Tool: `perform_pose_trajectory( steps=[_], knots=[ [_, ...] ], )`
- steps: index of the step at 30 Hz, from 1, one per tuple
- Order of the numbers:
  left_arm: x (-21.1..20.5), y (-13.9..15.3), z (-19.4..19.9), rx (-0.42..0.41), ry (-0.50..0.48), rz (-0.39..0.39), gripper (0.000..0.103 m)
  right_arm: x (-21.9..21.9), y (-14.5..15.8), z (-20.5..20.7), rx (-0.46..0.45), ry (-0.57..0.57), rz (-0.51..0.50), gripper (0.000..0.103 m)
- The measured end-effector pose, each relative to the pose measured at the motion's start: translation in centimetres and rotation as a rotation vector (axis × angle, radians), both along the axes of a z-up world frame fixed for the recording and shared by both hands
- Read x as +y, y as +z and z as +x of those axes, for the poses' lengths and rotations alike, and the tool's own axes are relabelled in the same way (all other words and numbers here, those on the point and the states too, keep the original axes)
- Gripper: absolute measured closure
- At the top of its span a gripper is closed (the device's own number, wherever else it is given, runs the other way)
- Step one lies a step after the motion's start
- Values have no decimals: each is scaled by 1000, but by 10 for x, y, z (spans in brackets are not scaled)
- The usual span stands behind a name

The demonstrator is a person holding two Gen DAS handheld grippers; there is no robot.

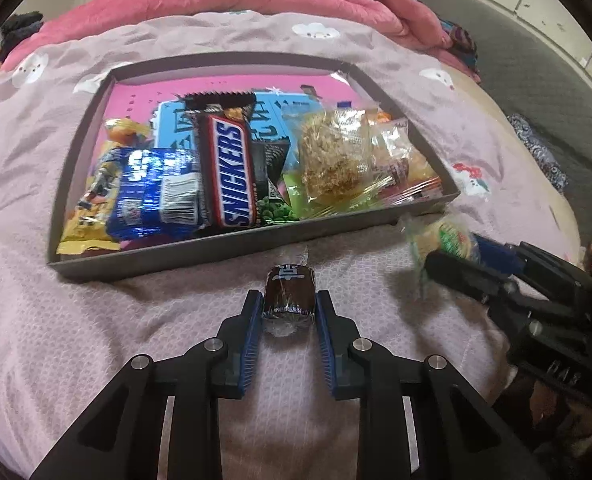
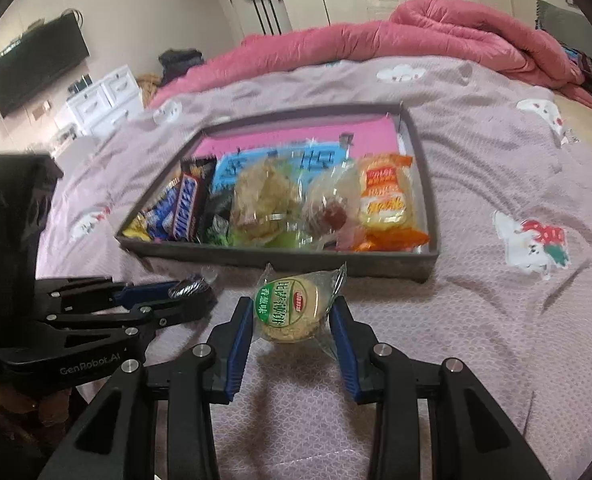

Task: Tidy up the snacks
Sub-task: 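Carry the brown chocolate into the tray with the left tool while the right tool carries the cake bag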

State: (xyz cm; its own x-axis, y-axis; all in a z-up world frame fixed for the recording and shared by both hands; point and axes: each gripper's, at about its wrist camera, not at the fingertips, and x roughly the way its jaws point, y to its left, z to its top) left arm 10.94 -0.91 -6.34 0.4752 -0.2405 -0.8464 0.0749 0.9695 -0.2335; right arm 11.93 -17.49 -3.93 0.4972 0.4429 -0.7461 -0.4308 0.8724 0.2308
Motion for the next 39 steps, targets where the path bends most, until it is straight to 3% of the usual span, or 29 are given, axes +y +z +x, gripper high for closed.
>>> perform_pose_trajectory(
  steps=[7, 15, 27, 39],
  knots=[
    [19, 33, -10, -60, 40, -18, 76, -8, 25, -1, -111, -42, 10, 64],
    [53, 59, -8, -124, 141, 1, 76, -15, 36, 7, -151, -67, 34, 64],
    [89, 41, 12, -92, 241, 20, 76, -33, 40, 27, -153, -130, 62, 64],
    [87, 25, 39, -82, 240, 60, 76, -42, 36, 52, -142, -184, 51, 64]
  ],
)
